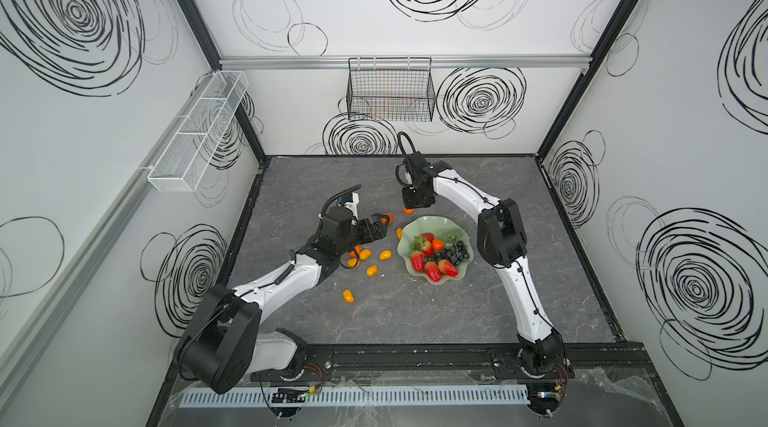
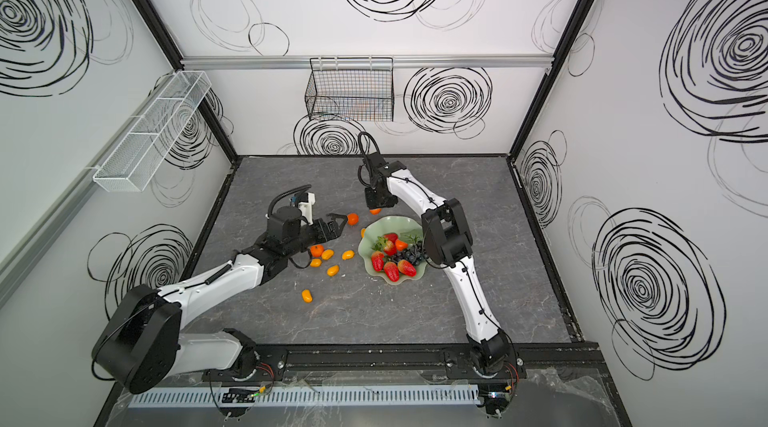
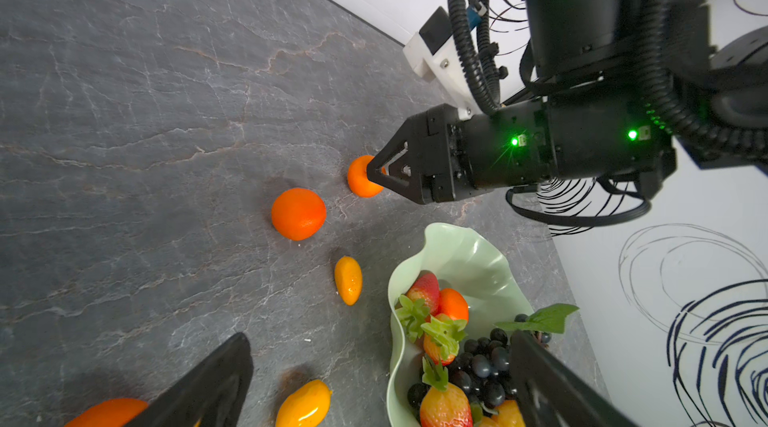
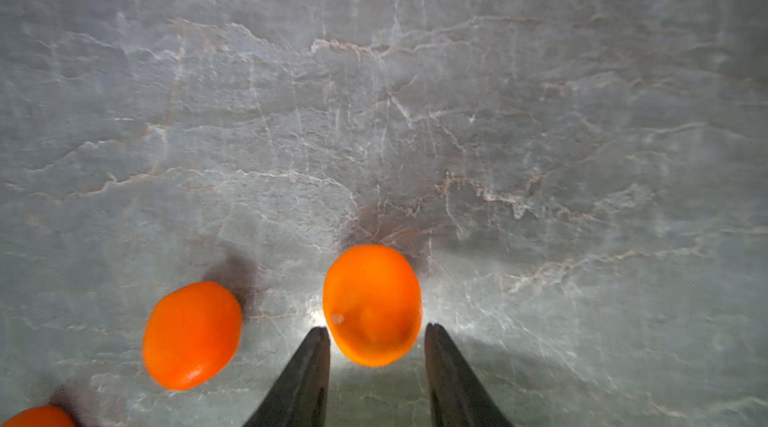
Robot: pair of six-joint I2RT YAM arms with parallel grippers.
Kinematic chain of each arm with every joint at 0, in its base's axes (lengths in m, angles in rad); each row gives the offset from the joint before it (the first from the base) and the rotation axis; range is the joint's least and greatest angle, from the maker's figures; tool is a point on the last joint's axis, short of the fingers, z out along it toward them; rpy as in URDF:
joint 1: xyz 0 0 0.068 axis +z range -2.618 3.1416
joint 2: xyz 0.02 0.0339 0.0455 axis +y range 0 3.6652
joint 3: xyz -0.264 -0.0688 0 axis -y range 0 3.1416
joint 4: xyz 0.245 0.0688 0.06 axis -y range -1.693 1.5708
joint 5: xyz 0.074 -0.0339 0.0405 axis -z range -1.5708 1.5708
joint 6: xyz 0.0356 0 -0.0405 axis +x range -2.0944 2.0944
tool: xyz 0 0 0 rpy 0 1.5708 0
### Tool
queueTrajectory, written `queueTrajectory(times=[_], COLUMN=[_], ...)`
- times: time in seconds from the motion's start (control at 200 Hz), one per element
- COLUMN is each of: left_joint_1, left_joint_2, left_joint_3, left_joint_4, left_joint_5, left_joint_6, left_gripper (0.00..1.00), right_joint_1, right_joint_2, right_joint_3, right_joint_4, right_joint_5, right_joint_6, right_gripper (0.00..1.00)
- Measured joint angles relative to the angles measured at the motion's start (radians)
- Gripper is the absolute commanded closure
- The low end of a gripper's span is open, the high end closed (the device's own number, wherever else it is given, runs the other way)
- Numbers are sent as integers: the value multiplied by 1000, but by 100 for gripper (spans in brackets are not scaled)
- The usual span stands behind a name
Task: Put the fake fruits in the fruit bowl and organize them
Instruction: 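Lower the open right gripper over the small orange on the table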
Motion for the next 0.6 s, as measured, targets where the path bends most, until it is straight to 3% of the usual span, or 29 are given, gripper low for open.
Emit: queueTrajectory(times=[0.355,0.6], left_joint_1=[-13,-16], left_joint_2=[-24,33], left_joint_3=[-3,-2], left_joint_4=[-37,-44], left_joint_5=[-11,-13], left_joint_6=[9,8], left_gripper=[1,1], right_joint_1=[0,-1], right_joint_2=[-282,-220], right_joint_3=[-146,-137], right_joint_4=[24,30], right_joint_5=[-2,3], right_joint_6=[0,-1], right_gripper=[55,45])
